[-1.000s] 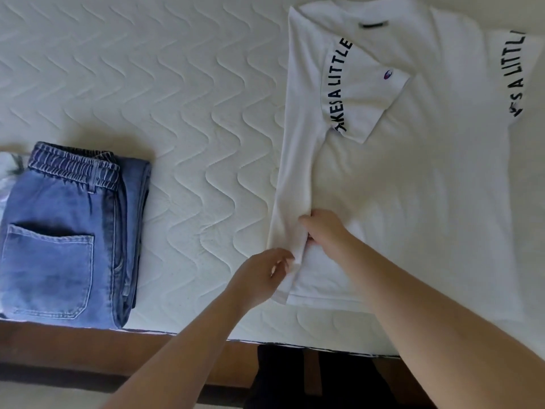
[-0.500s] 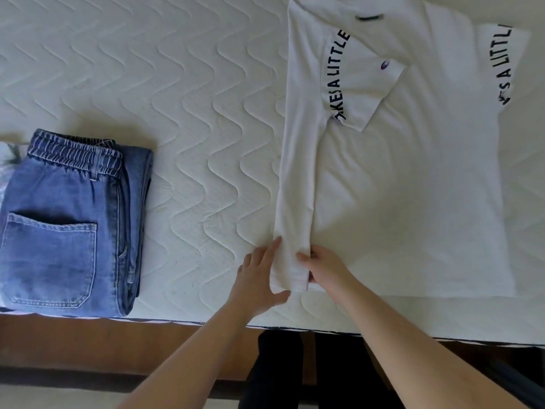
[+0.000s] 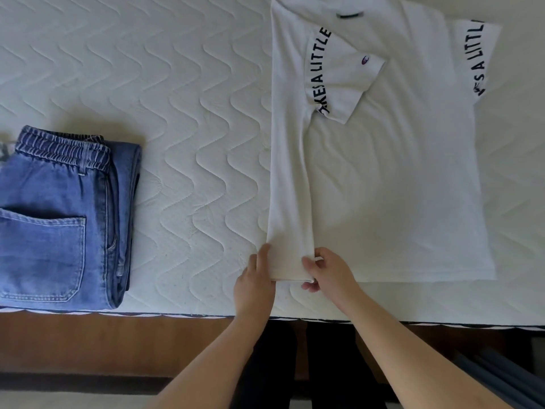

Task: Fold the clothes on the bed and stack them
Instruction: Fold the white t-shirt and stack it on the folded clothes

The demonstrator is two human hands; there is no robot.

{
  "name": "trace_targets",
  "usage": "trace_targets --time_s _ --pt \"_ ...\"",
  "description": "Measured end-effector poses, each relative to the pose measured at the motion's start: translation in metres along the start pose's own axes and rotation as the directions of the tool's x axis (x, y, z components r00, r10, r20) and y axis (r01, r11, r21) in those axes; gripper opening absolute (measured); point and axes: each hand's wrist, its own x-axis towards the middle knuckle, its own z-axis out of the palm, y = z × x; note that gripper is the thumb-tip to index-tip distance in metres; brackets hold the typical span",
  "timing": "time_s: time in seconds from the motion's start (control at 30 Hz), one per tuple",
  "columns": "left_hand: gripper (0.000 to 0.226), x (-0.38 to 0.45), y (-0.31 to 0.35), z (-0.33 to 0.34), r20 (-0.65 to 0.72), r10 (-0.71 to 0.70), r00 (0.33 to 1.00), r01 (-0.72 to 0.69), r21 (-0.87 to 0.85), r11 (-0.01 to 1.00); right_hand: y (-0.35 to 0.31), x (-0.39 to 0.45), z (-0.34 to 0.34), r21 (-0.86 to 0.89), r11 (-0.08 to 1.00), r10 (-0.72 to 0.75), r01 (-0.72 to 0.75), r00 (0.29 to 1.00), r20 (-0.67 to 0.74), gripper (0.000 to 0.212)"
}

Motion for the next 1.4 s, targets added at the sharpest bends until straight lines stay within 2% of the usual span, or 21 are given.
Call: trace_targets --time_s 0.13,0.23,0.3,0.4,0.57,0.77,0.9,0.97,1.03,1.1,1.17,1.27,1.33,1.4 --pt "0.065 -0.003 -0.001 0.002 0.025 -0.057 0.998 0.056 0.016 0.998 0.008 0.004 -0.002 -0.403 0.915 0.018 -0.007 1.000 0.023 0.024" --pt "0.070 -0.002 0.002 0.001 0.040 -0.092 0.995 0.091 0.018 0.996 0.007 0.012 -0.005 -0.560 0.828 -0.057 0.031 0.998 -0.031 0.028" --pt "0.078 -0.001 0.003 0.001 0.047 -0.081 0.996 0.078 0.063 0.995 0.000 0.020 -0.009 -0.562 0.825 -0.124 0.053 0.988 -0.089 0.022" --pt "0.088 -0.001 0.001 -0.001 0.069 0.004 0.998 -0.018 0.204 0.979 -0.018 0.036 -0.016 -0.513 0.854 -0.194 0.088 0.968 -0.158 0.021" --pt "0.088 -0.001 -0.004 -0.004 0.163 0.087 0.983 -0.142 0.369 0.918 -0.050 0.060 -0.012 -0.423 0.898 -0.204 0.119 0.965 -0.162 0.026" --pt "0.083 0.007 0.002 -0.018 0.276 0.092 0.957 -0.199 0.388 0.900 -0.059 0.073 -0.014 -0.578 0.815 -0.087 -0.044 0.977 -0.197 0.018" --pt "0.067 0.026 0.011 -0.042 0.322 0.193 0.927 -0.309 0.365 0.878 -0.083 0.094 -0.030 -0.573 0.819 -0.082 -0.033 0.981 -0.173 0.015" --pt "0.046 0.043 0.020 -0.052 0.234 0.245 0.941 -0.317 0.353 0.880 -0.101 0.111 -0.040 -0.500 0.866 -0.085 -0.021 0.978 -0.189 0.020" --pt "0.033 0.067 0.034 -0.059 0.136 0.287 0.948 -0.317 0.333 0.888 -0.121 0.128 -0.049 -0.242 0.970 -0.045 -0.007 0.977 -0.209 0.018" --pt "0.031 0.088 0.050 -0.061 0.077 0.340 0.937 -0.348 0.289 0.892 -0.142 0.140 -0.060 0.048 0.999 -0.011 0.023 0.970 -0.244 0.011" --pt "0.035 0.111 0.066 -0.059 0.042 0.414 0.909 -0.410 0.253 0.876 -0.161 0.154 -0.074 0.255 0.965 0.008 0.066 0.960 -0.280 0.031" --pt "0.058 0.145 0.091 -0.053 -0.070 0.498 0.864 -0.453 0.323 0.831 -0.186 0.174 -0.098 0.479 0.869 0.073 0.122 0.927 -0.368 0.055" --pt "0.071 0.167 0.104 -0.050 -0.017 0.497 0.867 -0.454 0.383 0.805 -0.200 0.188 -0.113 0.542 0.832 0.114 0.118 0.920 -0.375 0.054" --pt "0.075 0.186 0.111 -0.044 0.048 0.455 0.889 -0.426 0.451 0.784 -0.211 0.199 -0.121 0.502 0.863 0.133 0.053 0.936 -0.327 0.047"
